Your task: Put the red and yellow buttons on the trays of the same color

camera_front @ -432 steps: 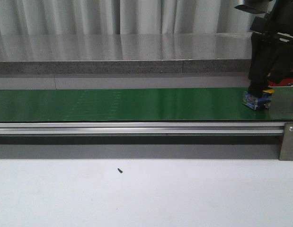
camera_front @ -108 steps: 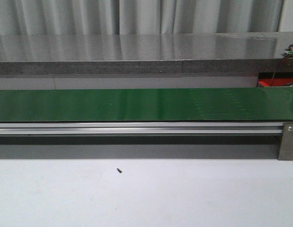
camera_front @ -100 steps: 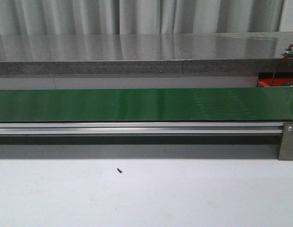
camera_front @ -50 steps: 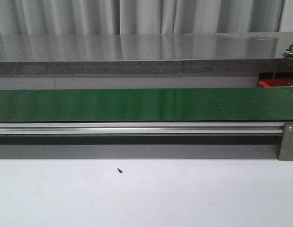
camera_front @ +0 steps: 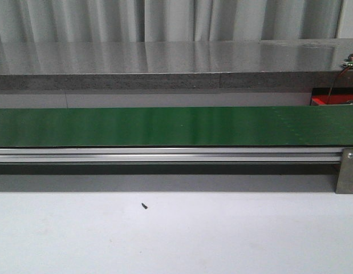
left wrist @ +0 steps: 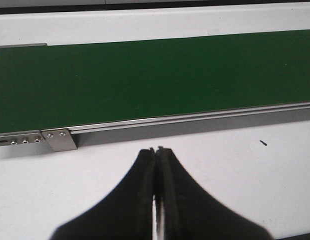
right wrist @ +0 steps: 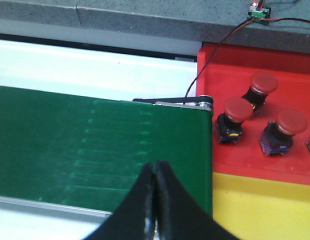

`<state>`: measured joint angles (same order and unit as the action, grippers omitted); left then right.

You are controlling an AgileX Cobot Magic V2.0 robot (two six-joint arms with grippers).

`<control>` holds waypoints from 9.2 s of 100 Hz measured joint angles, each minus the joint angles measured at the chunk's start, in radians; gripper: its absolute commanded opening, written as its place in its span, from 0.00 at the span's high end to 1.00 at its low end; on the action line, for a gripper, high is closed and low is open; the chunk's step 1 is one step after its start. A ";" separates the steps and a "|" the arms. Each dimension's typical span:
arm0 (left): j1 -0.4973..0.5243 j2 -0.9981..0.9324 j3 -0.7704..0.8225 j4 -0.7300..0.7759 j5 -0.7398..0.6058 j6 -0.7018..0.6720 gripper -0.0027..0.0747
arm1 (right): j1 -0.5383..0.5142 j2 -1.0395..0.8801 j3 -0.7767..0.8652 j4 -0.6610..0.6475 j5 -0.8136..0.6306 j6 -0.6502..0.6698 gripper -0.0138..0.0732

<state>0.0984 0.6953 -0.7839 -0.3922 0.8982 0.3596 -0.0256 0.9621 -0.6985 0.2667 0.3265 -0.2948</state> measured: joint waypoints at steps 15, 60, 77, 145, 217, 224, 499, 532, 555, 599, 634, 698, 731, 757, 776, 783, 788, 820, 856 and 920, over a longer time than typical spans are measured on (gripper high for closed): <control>0.000 0.000 0.000 0.000 0.000 0.000 0.99 | 0.032 -0.122 0.095 0.004 -0.024 0.000 0.92; 0.000 0.000 0.000 0.000 0.000 0.000 0.99 | 0.036 -0.509 0.262 0.017 0.014 0.000 0.92; 0.000 0.000 0.000 0.000 0.000 0.000 0.99 | 0.036 -0.602 0.275 0.037 0.038 0.000 0.92; 0.182 0.090 -0.004 0.161 -0.145 -0.133 0.99 | 0.036 -0.629 0.275 0.085 0.038 0.000 0.92; 0.376 0.686 -0.283 0.154 -0.285 -0.217 0.14 | 0.036 -0.629 0.275 0.085 0.038 0.000 0.92; 0.376 0.754 -0.326 0.154 -0.280 -0.230 0.14 | 0.036 -0.629 0.275 0.085 0.038 0.000 0.92; 0.252 1.043 -0.630 0.069 -0.115 -0.377 0.76 | 0.036 -0.629 0.275 0.085 0.040 0.000 0.92; 0.237 1.043 -0.559 0.069 -0.172 -0.371 0.69 | 0.036 -0.629 0.275 0.085 0.040 0.000 0.92; 0.235 1.057 -0.559 0.069 -0.187 -0.371 0.28 | 0.036 -0.629 0.275 0.085 0.040 0.000 0.92; 0.265 0.987 -0.562 0.062 -0.189 -0.371 0.23 | 0.036 -0.629 0.275 0.085 0.040 0.000 0.92; 0.452 0.980 -0.563 0.063 -0.178 -0.279 0.23 | 0.036 -0.629 0.275 0.085 0.040 0.000 0.92; 0.483 1.174 -0.584 0.063 -0.370 -0.177 0.23 | 0.036 -0.629 0.275 0.085 0.040 0.000 0.92; 0.483 1.285 -0.616 0.060 -0.446 -0.177 0.23 | 0.036 -0.629 0.275 0.085 0.040 0.000 0.92; 0.483 1.338 -0.616 0.060 -0.486 -0.177 0.27 | 0.036 -0.629 0.275 0.085 0.040 0.000 0.92; 0.483 1.338 -0.618 0.060 -0.520 -0.177 0.57 | 0.036 -0.629 0.275 0.085 0.040 0.000 0.92; 0.483 1.338 -0.618 0.060 -0.525 -0.177 0.69 | 0.036 -0.629 0.275 0.085 0.040 0.000 0.92; 0.483 1.338 -0.618 0.060 -0.527 -0.176 0.74 | 0.036 -0.629 0.275 0.085 0.040 0.000 0.92; 0.483 1.302 -0.618 0.060 -0.474 -0.176 0.77 | 0.036 -0.629 0.275 0.085 0.040 0.000 0.92; 0.424 1.032 -0.525 0.063 -0.406 -0.176 0.77 | 0.036 -0.629 0.275 0.085 0.040 0.000 0.92; 0.180 0.939 -0.385 0.080 -0.408 -0.162 0.77 | 0.036 -0.629 0.275 0.085 0.040 0.000 0.92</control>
<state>0.2786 1.6340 -1.1691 -0.3122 0.4900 0.1978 0.0104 0.3334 -0.4230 0.3518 0.3661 -0.2948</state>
